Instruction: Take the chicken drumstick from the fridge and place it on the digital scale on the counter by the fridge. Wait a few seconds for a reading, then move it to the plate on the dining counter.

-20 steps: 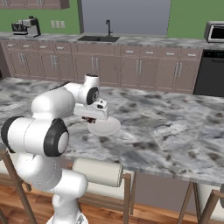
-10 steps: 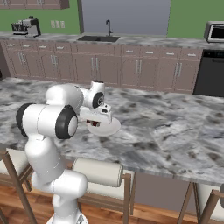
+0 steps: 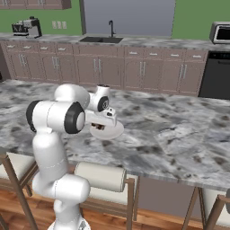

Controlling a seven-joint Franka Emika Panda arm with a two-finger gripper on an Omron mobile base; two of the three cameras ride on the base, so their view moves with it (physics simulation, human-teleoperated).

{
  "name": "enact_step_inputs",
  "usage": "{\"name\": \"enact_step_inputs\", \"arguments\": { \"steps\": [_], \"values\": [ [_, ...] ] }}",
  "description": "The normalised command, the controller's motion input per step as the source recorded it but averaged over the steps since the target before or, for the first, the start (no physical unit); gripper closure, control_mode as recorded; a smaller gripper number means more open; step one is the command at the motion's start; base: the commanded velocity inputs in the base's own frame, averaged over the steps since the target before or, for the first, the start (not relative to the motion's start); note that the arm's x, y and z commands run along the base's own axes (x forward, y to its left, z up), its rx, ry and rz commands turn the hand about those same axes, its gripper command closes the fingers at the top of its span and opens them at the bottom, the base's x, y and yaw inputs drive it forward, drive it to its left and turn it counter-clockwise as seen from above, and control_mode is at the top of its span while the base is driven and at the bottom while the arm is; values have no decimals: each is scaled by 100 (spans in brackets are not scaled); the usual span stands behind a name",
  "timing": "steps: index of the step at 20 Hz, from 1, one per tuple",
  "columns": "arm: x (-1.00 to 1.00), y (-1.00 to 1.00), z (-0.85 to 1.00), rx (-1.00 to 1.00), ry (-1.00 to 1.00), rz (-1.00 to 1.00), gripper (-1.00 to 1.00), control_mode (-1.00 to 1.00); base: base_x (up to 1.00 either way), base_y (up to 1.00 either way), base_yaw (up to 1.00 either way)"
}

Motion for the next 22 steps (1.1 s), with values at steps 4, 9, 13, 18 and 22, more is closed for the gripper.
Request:
{"name": "enact_step_inputs", "arguments": {
  "steps": [4, 9, 13, 18, 22],
  "values": [
    [28, 0, -9, 1, 0, -1, 100, -100, 0, 0, 0],
    [29, 0, -9, 0, 0, -1, 100, -100, 0, 0, 0],
    [6, -8, -1, 0, 5, 0, 100, -100, 0, 0, 0],
    [0, -23, -8, 0, 2, 0, 100, -100, 0, 0, 0],
    [0, -18, -8, 0, 0, 0, 100, -100, 0, 0, 0]
  ]
}}
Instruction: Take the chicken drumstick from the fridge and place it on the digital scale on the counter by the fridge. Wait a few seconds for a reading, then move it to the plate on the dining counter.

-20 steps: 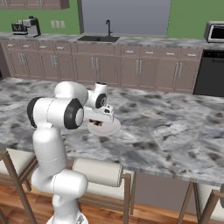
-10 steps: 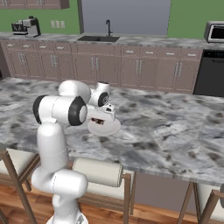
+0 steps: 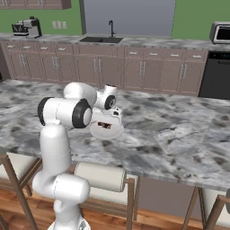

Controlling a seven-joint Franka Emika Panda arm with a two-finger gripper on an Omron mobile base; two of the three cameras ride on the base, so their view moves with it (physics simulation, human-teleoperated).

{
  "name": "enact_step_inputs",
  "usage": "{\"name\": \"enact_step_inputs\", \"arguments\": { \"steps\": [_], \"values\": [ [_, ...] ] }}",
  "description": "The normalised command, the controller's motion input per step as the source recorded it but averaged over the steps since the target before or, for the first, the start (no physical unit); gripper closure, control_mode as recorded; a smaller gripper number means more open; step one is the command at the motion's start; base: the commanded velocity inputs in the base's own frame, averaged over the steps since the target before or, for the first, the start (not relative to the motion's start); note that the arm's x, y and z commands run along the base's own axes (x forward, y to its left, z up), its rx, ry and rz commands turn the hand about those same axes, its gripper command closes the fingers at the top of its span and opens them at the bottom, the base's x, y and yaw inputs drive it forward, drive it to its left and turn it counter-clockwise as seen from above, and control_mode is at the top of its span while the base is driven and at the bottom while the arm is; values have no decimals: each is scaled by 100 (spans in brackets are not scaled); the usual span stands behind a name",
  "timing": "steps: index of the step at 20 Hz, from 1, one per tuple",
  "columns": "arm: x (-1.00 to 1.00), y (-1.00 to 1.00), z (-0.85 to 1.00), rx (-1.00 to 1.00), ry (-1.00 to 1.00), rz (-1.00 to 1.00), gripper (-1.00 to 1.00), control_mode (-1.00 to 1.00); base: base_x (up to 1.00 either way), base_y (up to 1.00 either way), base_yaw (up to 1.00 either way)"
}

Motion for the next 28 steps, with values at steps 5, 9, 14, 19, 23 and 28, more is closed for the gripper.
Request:
{"name": "enact_step_inputs", "arguments": {
  "steps": [5, 9, 14, 19, 23, 28],
  "values": [
    [0, 0, -21, 0, 0, 0, 100, -100, 0, 0, 0],
    [6, 0, -46, 0, 0, -3, 100, -100, 0, 0, 0],
    [1, 0, -15, 0, 0, -3, 100, -100, 0, 0, 0],
    [0, 0, 0, 0, 0, 0, 100, -100, 0, 0, 0],
    [0, 0, 0, 0, 1, 0, -100, -100, 0, 0, 0],
    [0, 2, 8, -2, 1, -1, -100, -100, 0, 0, 0]
  ]
}}
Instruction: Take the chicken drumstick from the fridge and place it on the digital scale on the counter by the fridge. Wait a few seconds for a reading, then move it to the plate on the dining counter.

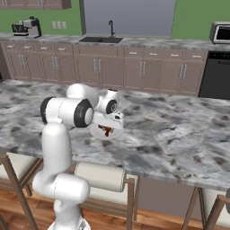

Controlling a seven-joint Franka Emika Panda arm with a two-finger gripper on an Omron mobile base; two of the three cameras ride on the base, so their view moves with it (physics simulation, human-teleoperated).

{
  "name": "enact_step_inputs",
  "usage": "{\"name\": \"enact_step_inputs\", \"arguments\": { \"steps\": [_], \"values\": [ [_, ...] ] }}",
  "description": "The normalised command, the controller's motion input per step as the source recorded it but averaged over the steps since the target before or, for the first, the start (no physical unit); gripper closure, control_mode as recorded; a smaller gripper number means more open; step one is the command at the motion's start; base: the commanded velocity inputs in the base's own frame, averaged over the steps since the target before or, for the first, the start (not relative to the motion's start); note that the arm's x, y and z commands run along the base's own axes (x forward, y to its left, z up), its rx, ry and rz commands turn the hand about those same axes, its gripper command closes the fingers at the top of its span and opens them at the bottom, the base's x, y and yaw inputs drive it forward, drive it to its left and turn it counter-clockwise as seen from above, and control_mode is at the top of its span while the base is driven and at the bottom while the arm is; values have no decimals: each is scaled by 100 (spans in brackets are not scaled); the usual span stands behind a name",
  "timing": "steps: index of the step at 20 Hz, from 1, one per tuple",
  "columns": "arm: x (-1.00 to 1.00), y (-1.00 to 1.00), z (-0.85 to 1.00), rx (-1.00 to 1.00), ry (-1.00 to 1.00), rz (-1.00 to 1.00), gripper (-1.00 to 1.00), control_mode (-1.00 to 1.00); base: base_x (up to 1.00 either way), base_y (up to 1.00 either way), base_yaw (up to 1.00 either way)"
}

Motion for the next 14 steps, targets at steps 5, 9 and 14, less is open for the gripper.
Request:
{"name": "enact_step_inputs", "arguments": {
  "steps": [5, 9, 14],
  "values": [
    [-4, 0, 19, -5, 2, 0, -100, -100, 0, 0, 0],
    [-41, 0, 24, -1, 0, 0, -100, -100, 0, 0, 0],
    [-97, -4, 26, 0, -3, 0, -100, -100, 0, 0, 0]
  ]
}}
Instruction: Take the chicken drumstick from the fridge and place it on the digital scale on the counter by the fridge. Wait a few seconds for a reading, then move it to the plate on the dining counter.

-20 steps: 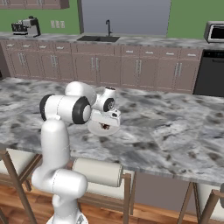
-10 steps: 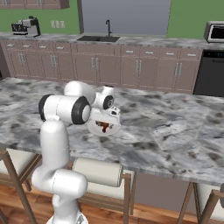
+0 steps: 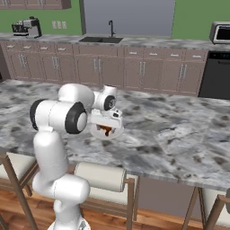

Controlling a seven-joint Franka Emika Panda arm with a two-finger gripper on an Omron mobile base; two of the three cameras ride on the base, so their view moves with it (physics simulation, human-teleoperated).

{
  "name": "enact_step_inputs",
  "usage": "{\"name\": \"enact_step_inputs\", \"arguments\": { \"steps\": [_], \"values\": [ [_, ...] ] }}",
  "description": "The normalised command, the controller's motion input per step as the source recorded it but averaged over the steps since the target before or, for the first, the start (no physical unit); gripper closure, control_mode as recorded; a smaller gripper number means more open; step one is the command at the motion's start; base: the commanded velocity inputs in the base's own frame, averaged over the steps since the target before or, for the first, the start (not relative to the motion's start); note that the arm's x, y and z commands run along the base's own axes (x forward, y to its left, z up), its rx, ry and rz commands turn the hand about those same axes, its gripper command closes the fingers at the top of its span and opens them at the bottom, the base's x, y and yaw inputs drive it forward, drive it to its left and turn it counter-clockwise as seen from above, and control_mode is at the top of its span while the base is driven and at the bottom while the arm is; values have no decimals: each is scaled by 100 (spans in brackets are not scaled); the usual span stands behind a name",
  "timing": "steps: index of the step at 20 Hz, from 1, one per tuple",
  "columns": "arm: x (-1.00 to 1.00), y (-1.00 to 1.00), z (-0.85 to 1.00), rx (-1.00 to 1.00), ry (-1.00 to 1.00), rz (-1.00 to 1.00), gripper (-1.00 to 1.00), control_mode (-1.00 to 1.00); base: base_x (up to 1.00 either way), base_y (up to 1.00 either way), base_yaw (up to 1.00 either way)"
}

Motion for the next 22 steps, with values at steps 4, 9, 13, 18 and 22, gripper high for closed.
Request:
{"name": "enact_step_inputs", "arguments": {
  "steps": [4, 9, 13, 18, 22],
  "values": [
    [-100, -4, 33, 0, -9, 0, -100, -100, 0, 0, 0],
    [-100, 0, 55, 0, -13, 0, -100, -100, 0, 0, 0],
    [-100, 0, 96, 0, -15, 0, -100, -100, 0, 0, 0],
    [-84, 0, 100, 0, -5, 0, -100, -100, 0, 0, 0],
    [-98, 0, 99, 0, -13, 0, -100, -100, 0, 0, 0]
  ]
}}
